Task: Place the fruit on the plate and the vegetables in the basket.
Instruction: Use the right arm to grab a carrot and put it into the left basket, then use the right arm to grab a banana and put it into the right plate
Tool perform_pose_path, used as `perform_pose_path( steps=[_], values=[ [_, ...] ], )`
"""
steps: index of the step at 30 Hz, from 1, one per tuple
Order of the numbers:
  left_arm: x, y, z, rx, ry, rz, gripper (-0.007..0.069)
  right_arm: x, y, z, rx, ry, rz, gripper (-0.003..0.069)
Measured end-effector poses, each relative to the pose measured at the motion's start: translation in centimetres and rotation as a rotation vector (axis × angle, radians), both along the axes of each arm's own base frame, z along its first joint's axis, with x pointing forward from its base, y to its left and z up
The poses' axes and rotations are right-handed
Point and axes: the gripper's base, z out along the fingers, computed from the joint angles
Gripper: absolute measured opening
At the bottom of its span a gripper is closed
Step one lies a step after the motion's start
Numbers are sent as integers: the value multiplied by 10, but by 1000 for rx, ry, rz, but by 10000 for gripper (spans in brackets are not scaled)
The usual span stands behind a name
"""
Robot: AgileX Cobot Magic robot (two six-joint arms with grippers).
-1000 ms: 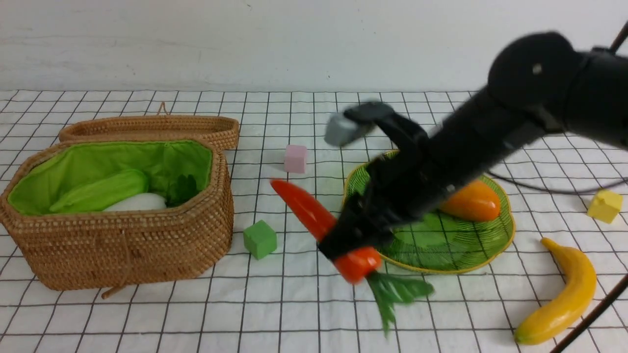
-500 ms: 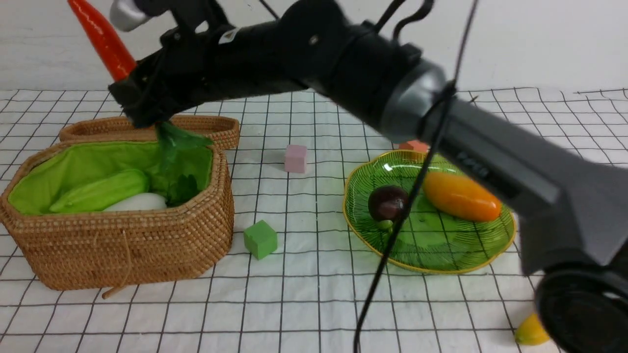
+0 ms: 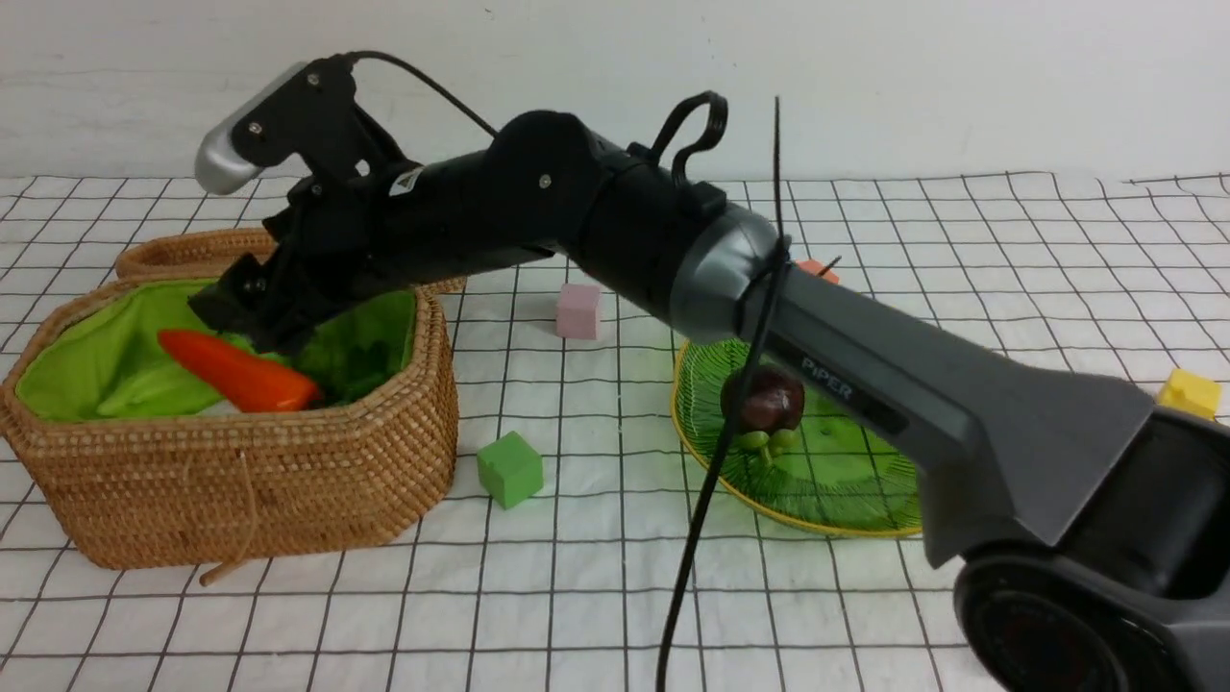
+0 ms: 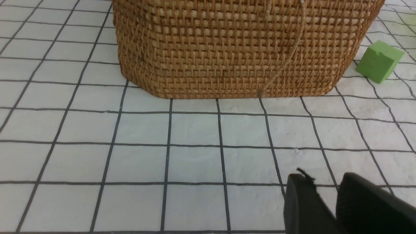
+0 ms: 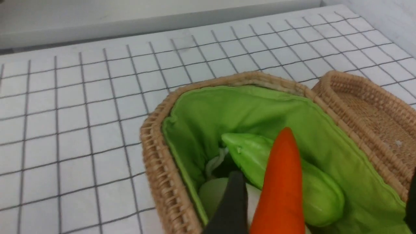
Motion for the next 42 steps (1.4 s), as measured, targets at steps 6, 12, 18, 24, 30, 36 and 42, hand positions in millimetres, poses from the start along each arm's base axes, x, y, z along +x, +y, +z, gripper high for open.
perform_pose_path(
  steps=[6,12,18,24,30,36,42],
  values=[
    [0,0,0,0,0,0,165,-21,-59,72,-166,35,9,646],
    [0,0,0,0,0,0,174,-46,-180,153,-213,167,-402,590],
    [0,0,0,0,0,0,178,-78,-269,130,-269,392,-849,577],
    [0,0,0,0,0,0,178,-95,-343,38,-330,729,-1275,574],
    [0,0,0,0,0,0,179,-96,-388,-42,-190,896,-1506,574],
    [0,0,0,0,0,0,184,-87,-411,-90,-123,952,-1583,574],
    [0,0,0,0,0,0,186,-72,-411,-119,-120,987,-1582,559]
  ],
)
